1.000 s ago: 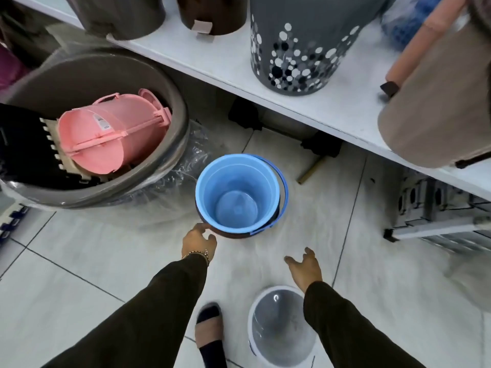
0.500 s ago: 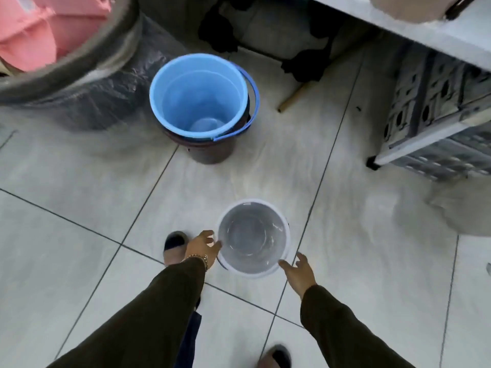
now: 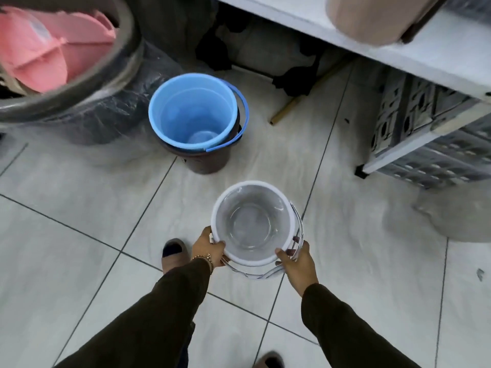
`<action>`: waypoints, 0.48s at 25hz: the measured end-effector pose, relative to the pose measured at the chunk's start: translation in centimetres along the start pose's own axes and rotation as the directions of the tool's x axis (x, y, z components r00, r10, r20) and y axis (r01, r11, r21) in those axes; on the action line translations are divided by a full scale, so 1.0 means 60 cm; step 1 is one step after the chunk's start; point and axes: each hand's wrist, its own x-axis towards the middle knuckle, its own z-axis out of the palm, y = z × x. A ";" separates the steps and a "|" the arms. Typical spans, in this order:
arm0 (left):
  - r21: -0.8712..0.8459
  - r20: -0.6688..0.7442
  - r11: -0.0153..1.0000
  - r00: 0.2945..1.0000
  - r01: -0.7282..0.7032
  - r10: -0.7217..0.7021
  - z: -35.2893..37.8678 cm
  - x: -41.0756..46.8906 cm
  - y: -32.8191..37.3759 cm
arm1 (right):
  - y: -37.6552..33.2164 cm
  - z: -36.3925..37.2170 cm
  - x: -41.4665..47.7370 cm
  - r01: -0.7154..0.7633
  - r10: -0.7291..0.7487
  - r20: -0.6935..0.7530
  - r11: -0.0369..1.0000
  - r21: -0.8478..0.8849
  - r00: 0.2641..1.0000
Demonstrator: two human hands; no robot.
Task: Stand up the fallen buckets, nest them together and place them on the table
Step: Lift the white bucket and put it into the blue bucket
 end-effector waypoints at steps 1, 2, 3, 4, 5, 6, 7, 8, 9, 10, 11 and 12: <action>-0.030 0.000 0.999 1.000 -0.020 0.020 -0.005 -0.018 0.034 | -0.033 -0.014 -0.010 0.024 -0.024 0.001 0.998 0.053 1.000; -0.059 -0.008 0.997 0.999 -0.044 0.043 -0.011 -0.035 0.072 | -0.073 -0.027 -0.020 0.041 -0.042 0.005 0.995 0.092 0.999; -0.089 -0.016 0.994 0.998 -0.069 0.067 -0.016 -0.050 0.108 | -0.112 -0.037 -0.029 0.063 -0.065 0.006 0.992 0.112 0.998; -0.118 -0.017 0.988 0.995 -0.103 0.101 -0.024 -0.065 0.149 | -0.157 -0.045 -0.038 0.102 -0.102 -0.005 0.987 0.121 0.995; -0.151 -0.012 0.979 0.990 -0.138 0.138 -0.032 -0.078 0.185 | -0.198 -0.050 -0.045 0.149 -0.146 -0.032 0.980 0.132 0.989; -0.185 -0.012 0.967 0.984 -0.177 0.178 -0.044 -0.089 0.223 | -0.241 -0.052 -0.051 0.204 -0.195 -0.073 0.969 0.137 0.978; -0.218 -0.019 0.951 0.976 -0.218 0.219 -0.060 -0.098 0.259 | -0.288 -0.051 -0.057 0.260 -0.248 -0.103 0.956 0.135 0.963; -0.247 -0.034 0.933 0.965 -0.261 0.261 -0.078 -0.101 0.293 | -0.334 -0.046 -0.061 0.306 -0.292 -0.116 0.942 0.134 0.949; -0.274 -0.057 0.912 0.952 -0.304 0.300 -0.099 -0.103 0.325 | -0.379 -0.038 -0.063 0.338 -0.323 -0.112 0.930 0.148 0.940; -0.295 -0.085 0.892 0.939 -0.342 0.332 -0.121 -0.101 0.355 | -0.423 -0.024 -0.058 0.347 -0.335 -0.093 0.921 0.176 0.938; -0.309 -0.115 0.878 0.931 -0.365 0.347 -0.140 -0.096 0.377 | -0.458 -0.010 -0.052 0.332 -0.324 -0.068 0.920 0.210 0.943; -0.316 -0.145 0.871 0.926 -0.377 0.348 -0.161 -0.081 0.397 | -0.493 0.012 -0.040 0.307 -0.305 -0.045 0.921 0.241 0.951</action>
